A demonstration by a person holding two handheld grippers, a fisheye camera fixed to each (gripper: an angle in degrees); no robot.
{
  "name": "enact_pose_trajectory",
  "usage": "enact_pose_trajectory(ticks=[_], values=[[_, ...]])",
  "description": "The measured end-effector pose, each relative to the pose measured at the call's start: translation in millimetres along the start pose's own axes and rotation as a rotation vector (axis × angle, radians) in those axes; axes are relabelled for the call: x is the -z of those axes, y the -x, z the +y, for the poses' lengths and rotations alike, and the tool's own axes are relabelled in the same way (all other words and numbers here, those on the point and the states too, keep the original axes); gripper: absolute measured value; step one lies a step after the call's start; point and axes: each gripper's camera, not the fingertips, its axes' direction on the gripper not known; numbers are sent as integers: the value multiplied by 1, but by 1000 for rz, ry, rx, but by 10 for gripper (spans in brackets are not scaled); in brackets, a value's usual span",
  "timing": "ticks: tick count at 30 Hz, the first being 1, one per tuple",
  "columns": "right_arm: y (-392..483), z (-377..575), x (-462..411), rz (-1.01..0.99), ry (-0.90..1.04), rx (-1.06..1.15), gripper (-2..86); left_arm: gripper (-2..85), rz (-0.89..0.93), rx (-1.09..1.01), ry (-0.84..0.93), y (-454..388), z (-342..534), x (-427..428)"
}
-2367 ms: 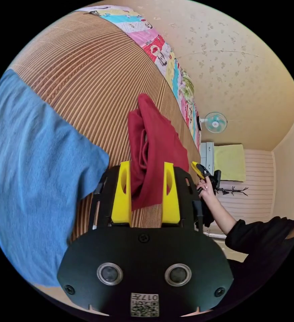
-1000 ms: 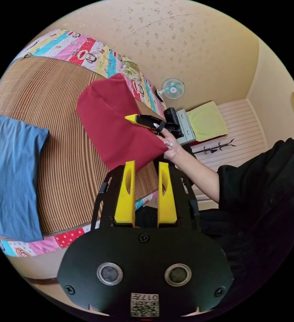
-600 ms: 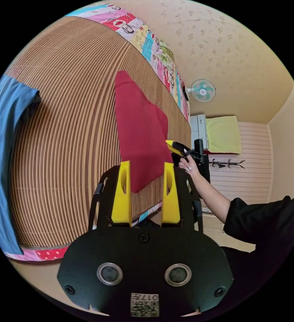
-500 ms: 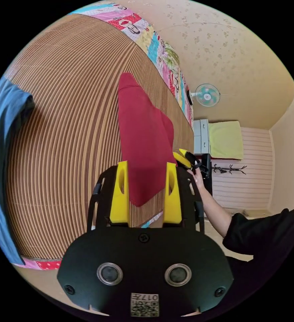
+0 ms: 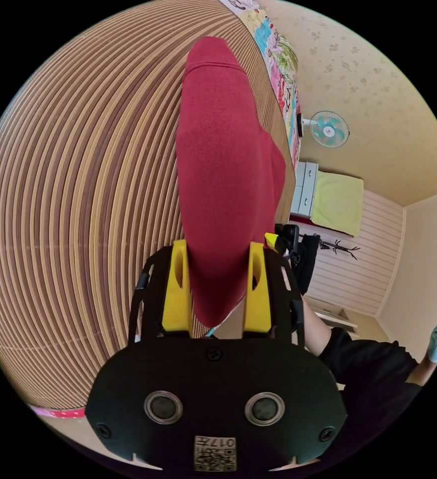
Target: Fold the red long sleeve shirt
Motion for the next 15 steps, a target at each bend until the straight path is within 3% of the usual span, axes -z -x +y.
enact_pose_trajectory(ticks=[15], values=[[32,174,52,-176,18,-108,126,135,167,46,92,-83,122,-20]])
